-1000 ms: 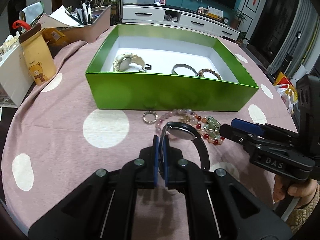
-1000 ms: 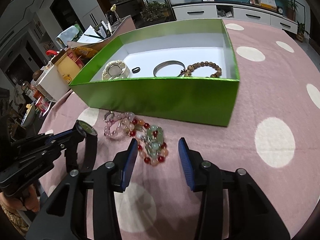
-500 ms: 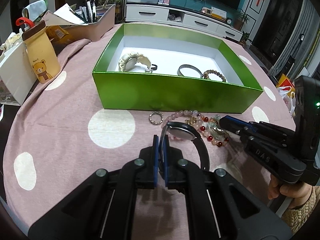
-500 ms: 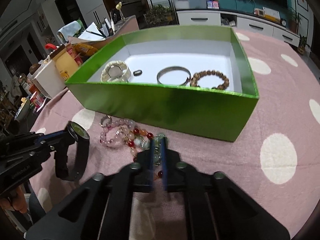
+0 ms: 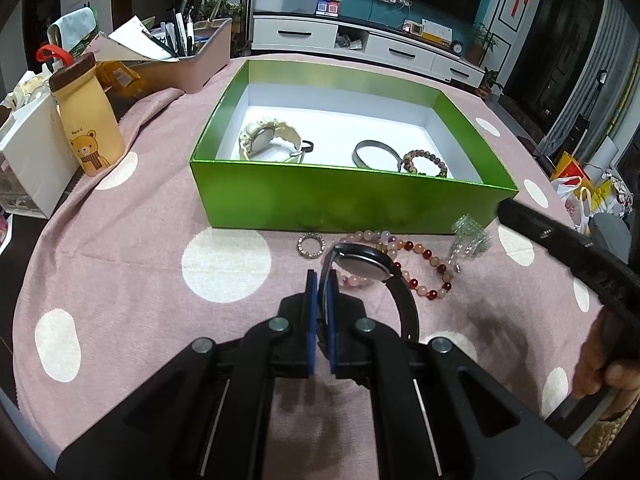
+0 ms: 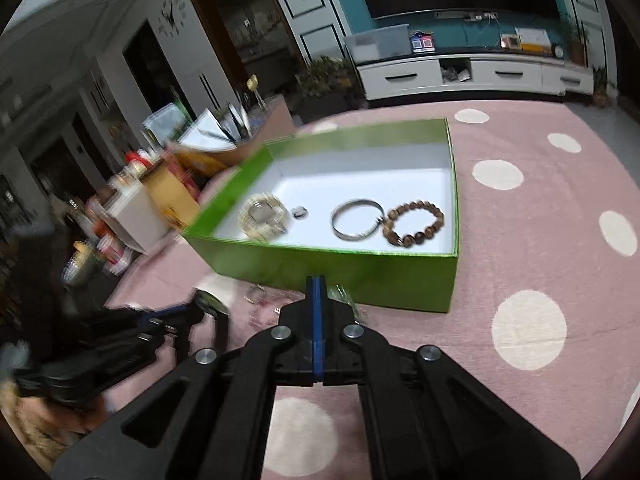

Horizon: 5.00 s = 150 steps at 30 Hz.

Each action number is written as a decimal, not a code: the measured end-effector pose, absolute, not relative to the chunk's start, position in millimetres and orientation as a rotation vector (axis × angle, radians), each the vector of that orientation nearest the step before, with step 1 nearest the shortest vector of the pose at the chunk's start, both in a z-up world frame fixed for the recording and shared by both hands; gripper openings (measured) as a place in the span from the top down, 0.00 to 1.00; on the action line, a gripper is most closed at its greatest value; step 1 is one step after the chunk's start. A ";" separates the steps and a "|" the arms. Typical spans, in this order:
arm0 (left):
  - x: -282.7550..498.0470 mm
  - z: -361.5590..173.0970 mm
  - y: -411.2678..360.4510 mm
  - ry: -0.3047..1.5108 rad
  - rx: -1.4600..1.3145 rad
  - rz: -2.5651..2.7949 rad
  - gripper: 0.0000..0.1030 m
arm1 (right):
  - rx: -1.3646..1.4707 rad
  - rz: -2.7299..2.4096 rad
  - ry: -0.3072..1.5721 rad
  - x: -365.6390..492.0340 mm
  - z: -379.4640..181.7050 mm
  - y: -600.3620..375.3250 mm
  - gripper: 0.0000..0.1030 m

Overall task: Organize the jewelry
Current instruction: 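Grasp the green jade charm bracelet with the right tool while the left tool holds the watch, then lift and carry the black watch and jade bracelet over the green box with both tools, then open the left tool dropping the watch while the right tool releases the jade bracelet into the box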

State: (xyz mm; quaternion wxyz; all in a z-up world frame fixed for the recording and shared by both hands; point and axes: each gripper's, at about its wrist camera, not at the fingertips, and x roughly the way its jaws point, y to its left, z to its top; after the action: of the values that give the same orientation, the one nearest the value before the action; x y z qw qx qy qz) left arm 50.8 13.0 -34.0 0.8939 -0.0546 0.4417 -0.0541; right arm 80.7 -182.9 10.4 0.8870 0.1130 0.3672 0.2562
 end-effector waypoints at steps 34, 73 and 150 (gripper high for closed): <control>52.9 -39.0 12.7 0.929 -0.132 -0.124 0.96 | 0.205 0.573 0.871 100.6 -28.4 -179.8 0.97; 106.2 80.4 -0.5 0.692 -0.096 -0.098 0.96 | 0.275 0.534 0.587 102.4 71.5 -213.2 0.97; 250.7 -24.5 -8.2 0.997 -0.065 0.096 0.88 | -0.064 0.328 0.863 222.1 -11.5 -151.9 0.93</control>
State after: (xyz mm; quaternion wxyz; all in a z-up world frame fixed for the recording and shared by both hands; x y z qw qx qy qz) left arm 250.7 -8.2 -24.5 0.8768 -0.0312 0.4777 0.0459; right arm 222.1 -151.9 -11.5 0.8948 -0.0309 0.4164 0.1584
